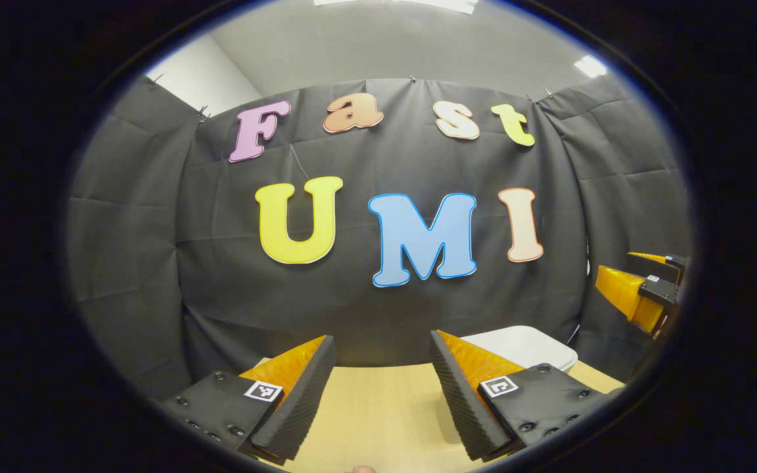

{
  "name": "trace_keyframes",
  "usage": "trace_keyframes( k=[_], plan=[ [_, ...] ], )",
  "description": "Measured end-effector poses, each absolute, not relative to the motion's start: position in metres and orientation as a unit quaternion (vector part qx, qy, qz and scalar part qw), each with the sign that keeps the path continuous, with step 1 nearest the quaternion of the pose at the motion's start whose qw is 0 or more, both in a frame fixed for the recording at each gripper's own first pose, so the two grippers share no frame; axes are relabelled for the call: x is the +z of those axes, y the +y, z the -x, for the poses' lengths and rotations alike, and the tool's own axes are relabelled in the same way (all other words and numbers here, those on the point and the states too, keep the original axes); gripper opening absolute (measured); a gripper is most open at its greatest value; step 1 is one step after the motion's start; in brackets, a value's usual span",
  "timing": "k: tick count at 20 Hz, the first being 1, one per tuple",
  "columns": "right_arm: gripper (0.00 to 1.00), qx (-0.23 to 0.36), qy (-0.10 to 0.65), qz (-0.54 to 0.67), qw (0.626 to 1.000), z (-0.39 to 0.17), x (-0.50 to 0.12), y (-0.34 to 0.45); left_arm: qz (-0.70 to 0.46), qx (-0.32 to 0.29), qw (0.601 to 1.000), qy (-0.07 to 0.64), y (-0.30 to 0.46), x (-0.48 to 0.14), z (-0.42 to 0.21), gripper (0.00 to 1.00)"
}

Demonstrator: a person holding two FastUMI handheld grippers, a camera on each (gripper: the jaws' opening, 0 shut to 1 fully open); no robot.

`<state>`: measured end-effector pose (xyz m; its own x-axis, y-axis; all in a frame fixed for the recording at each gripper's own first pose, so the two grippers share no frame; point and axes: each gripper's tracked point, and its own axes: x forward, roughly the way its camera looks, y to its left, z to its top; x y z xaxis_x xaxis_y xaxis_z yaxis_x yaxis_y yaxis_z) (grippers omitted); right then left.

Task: Press the lid of the desktop garbage bin to open it, pick up the crumpled paper on the desktop and throw it into the bin, then pick up the pop can on the desktop and drop it into the bin, and finally close the garbage bin lid.

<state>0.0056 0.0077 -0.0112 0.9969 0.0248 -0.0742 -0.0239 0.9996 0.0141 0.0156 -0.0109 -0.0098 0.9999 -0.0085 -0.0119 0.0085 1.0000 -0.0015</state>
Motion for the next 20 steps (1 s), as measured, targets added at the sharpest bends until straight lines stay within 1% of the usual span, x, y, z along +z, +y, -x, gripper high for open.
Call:
trace_keyframes(
  k=[5,6,8,10,11,12,13,14,16,17,18,19,20],
  plan=[
    [0.98,0.015,0.048,-0.008,0.999,-0.005,-0.018,0.008,-0.002,-0.003,1.0,0.004,-0.013,-0.009,-0.013,0.96],
    [0.96,0.015,0.051,-0.006,0.999,-0.005,-0.019,0.009,-0.002,-0.003,1.0,0.004,-0.013,-0.009,-0.012,0.96],
    [0.82,0.019,0.057,-0.005,0.998,-0.006,-0.021,0.012,-0.002,-0.002,1.0,0.003,-0.013,-0.008,-0.011,0.96],
    [0.77,0.025,0.064,-0.002,0.998,-0.009,-0.026,0.014,-0.001,-0.002,1.0,0.003,-0.014,-0.009,-0.01,0.96],
    [0.79,0.028,0.065,-0.003,0.997,-0.006,-0.024,0.014,0.0,-0.002,1.0,0.003,-0.014,-0.01,-0.009,0.96],
    [0.54,0.03,0.066,-0.006,0.997,-0.006,-0.024,0.016,0.0,-0.001,1.0,0.003,-0.014,-0.009,-0.009,0.96],
    [0.51,0.035,0.068,-0.007,0.997,-0.008,-0.026,0.018,0.001,-0.001,1.0,0.003,-0.012,-0.01,-0.009,0.96],
    [0.51,0.028,0.069,-0.003,0.997,-0.01,-0.027,0.015,0.002,-0.001,1.0,0.003,-0.012,-0.01,-0.009,0.96],
    [0.2,0.035,0.069,-0.005,0.997,-0.007,-0.027,0.015,0.003,0.001,1.0,0.003,-0.011,-0.011,-0.006,0.96],
    [0.2,0.038,0.072,-0.002,0.997,-0.009,-0.029,0.02,0.003,0.002,1.0,0.004,-0.011,-0.011,-0.006,0.95],
    [0.2,0.025,0.072,0.006,0.997,-0.009,-0.034,0.019,0.004,0.003,1.0,0.004,-0.011,-0.011,-0.006,0.95],
    [0.07,0.018,0.066,0.005,0.998,-0.006,-0.026,0.01,0.004,0.003,1.0,0.004,-0.01,-0.011,-0.005,0.94],
    [0.02,0.024,0.064,-0.002,0.998,-0.01,-0.027,0.015,0.004,0.005,1.0,0.004,-0.009,-0.012,-0.004,0.94]
  ],
)
